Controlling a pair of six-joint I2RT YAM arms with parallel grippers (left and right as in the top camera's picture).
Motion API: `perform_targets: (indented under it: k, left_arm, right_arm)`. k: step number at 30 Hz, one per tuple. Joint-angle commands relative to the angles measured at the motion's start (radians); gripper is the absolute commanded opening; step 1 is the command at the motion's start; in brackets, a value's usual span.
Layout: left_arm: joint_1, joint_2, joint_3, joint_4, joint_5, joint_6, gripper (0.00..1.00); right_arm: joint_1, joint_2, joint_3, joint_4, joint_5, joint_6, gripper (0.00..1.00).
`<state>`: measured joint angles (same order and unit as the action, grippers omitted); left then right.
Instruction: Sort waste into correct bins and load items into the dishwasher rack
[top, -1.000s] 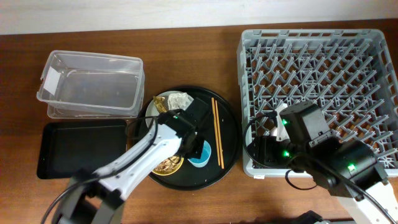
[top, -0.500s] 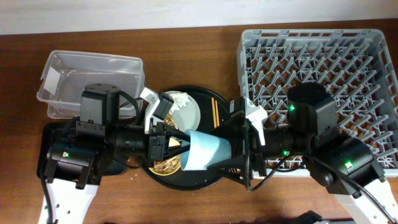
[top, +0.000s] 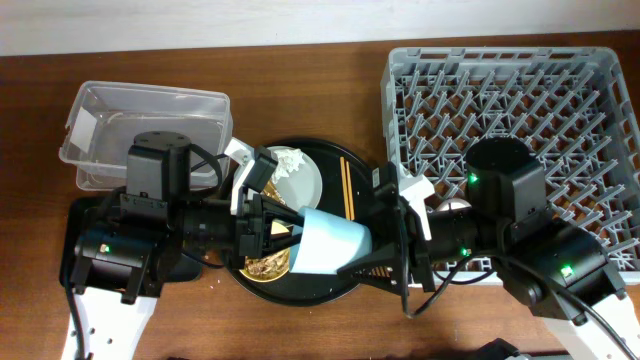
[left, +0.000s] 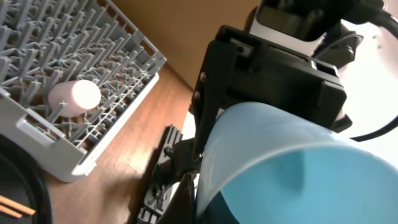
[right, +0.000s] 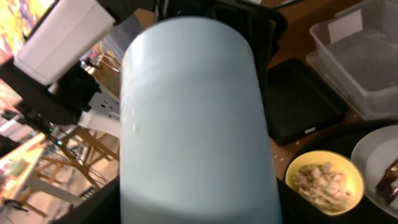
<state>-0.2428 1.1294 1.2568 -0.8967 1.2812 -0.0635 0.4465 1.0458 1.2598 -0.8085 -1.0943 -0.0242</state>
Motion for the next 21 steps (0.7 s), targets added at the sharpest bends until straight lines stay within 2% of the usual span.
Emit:
perform_targets:
  k: [1,2,3,4,6,7,9,10,13,15,16,19,21]
  left_arm:
    - [-0.006,-0.012,0.005,-0.002,0.005,0.016,0.31]
    - [-0.006,-0.012,0.005,-0.002,-0.014,0.015,0.58]
    - [-0.006,-0.013,0.005,-0.005,-0.043,0.013,0.68]
    - [-0.006,-0.013,0.005,-0.009,-0.092,0.011,0.76]
    - [-0.006,-0.012,0.005,-0.010,-0.145,0.008,0.84]
    - [-0.006,-0.013,0.005,-0.010,-0.153,0.008,0.84]
    - [-0.006,-0.013,0.005,-0.016,-0.153,0.008,0.84]
    - [-0.006,-0.013,0.005,-0.021,-0.153,0.008,0.85]
    - [-0.006,-0.013,0.005,-0.039,-0.153,0.008,0.85]
    - [-0.006,-0.013,0.005,-0.043,-0.153,0.008,0.85]
    - [-0.006,-0.013,0.005,-0.044,-0.153,0.008,0.84]
    - [-0.006,-0.013,0.005,-0.047,-0.153,0.008,0.85]
    - [-0.006,-0.012,0.005,-0.047,-0.153,0.008,0.84]
  right_arm:
    - [-0.004,-0.017,0.008,-0.010,0.096,0.007,0.53]
    - [-0.004,-0.045,0.010,-0.038,0.257,0.061,0.53]
    - [-0.004,-0.074,0.012,-0.068,0.384,0.113,0.52]
    - [-0.004,-0.137,0.029,-0.179,0.685,0.240,0.51]
    - [-0.004,-0.204,0.037,-0.331,1.058,0.404,0.51]
    - [-0.004,-0.227,0.037,-0.430,1.273,0.533,0.51]
    - [-0.014,-0.220,0.037,-0.549,1.497,0.680,0.51]
    - [-0.049,-0.208,0.037,-0.571,1.522,0.694,0.51]
    - [-0.319,-0.116,0.037,-0.586,1.513,0.662,0.51]
    - [-0.567,0.064,0.037,-0.520,1.299,0.499,0.51]
    - [-0.671,0.211,0.040,-0.511,1.202,0.472,0.51]
    - [-0.756,0.441,0.079,-0.505,1.080,0.431,0.50]
    - [-0.753,0.492,0.080,-0.492,1.021,0.420,0.50]
